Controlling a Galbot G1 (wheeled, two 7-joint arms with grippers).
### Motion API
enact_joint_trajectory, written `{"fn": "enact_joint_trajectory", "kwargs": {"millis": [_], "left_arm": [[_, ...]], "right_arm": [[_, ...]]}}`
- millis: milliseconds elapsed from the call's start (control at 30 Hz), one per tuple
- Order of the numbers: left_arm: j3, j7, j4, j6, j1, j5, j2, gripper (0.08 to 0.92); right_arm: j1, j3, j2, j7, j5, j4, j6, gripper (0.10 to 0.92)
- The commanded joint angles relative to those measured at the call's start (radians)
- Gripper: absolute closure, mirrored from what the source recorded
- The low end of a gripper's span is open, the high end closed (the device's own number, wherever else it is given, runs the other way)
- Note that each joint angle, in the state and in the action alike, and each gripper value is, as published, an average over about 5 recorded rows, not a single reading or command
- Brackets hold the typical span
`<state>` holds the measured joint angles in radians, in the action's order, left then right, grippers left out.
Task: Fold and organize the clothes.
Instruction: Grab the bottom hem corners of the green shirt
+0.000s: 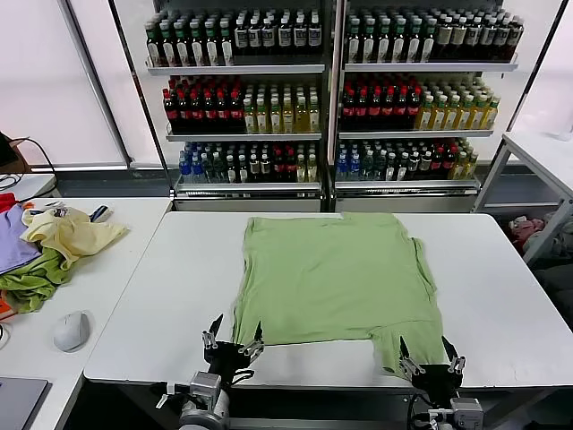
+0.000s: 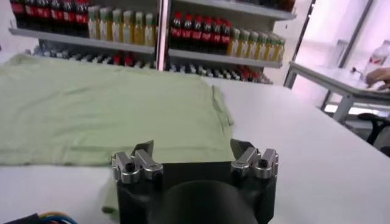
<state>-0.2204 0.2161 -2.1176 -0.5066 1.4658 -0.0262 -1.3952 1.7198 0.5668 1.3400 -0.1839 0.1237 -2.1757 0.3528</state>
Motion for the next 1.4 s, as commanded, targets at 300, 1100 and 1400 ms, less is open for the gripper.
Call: {"fn": "enact_joint_trajectory", "kwargs": {"millis": [300, 1100, 1400], "left_arm": [[0.022, 0.046, 0.141, -0.077, -0.077, -0.003, 0.000, 0.183], [0.029, 0.049, 0.140, -0.076, -0.062, 0.084, 0.014, 0.838], [0.020, 0.050, 0.130, -0.069, -0.069, 0.118, 0.020, 0.915]], "right_arm": [[0.017, 0.016, 0.000, -0.012, -0.017, 0.020, 0.018, 0.203], [0.009, 0.005, 0.005, 0.014, 0.086, 0.041, 0.021, 0.655], [0.006, 0.009, 0.001, 0.033, 0.093, 0.020, -0.013, 0.887]]}}
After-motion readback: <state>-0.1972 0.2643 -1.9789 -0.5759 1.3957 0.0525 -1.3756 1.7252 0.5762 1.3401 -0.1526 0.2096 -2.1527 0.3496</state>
